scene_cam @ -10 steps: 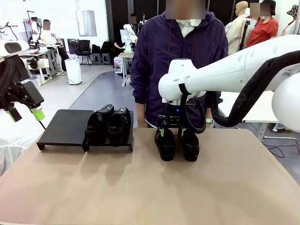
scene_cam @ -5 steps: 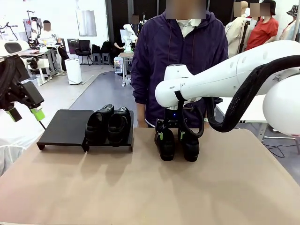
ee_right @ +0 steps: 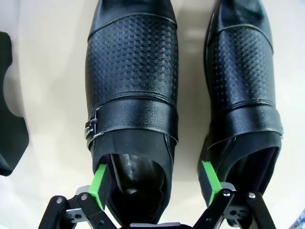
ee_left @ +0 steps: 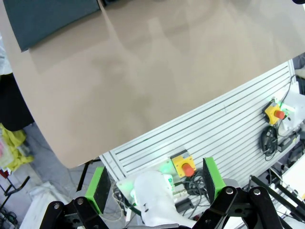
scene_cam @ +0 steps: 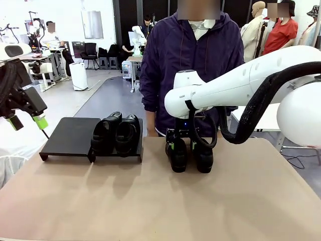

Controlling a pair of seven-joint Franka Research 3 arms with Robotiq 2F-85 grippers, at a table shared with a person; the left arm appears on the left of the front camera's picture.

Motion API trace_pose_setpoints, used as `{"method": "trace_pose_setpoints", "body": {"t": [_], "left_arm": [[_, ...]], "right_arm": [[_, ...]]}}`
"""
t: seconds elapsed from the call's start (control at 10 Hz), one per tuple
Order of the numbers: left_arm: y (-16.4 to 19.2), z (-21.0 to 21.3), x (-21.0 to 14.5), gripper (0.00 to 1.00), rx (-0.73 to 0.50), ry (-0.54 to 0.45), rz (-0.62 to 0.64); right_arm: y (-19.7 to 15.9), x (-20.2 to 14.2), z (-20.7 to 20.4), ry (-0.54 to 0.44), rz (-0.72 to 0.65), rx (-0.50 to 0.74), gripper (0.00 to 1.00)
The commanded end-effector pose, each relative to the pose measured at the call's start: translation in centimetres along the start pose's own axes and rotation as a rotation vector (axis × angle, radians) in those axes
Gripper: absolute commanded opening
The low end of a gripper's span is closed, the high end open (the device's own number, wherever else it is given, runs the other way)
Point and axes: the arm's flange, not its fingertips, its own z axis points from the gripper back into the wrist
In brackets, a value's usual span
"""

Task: Organize the shoes by placing them on the stand.
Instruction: Pick up one Shoe and place it in the middle of the table.

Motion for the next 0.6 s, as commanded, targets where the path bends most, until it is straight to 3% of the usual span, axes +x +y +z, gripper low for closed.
{"method": "trace_pose_setpoints", "body": {"t": [0.0,0.5], "left_arm": [[0.00,0.04,-0.13,1.00,-0.017,-0.006,-0.002],[0.00,0.04,-0.13,1.00,-0.017,-0.006,-0.002]], "right_arm": [[0.29,0.75,0.35,-0.014,-0.017,-0.031,0.00],[0.50,0.89,0.24,0.001,-0.011,-0.040,0.00]]}}
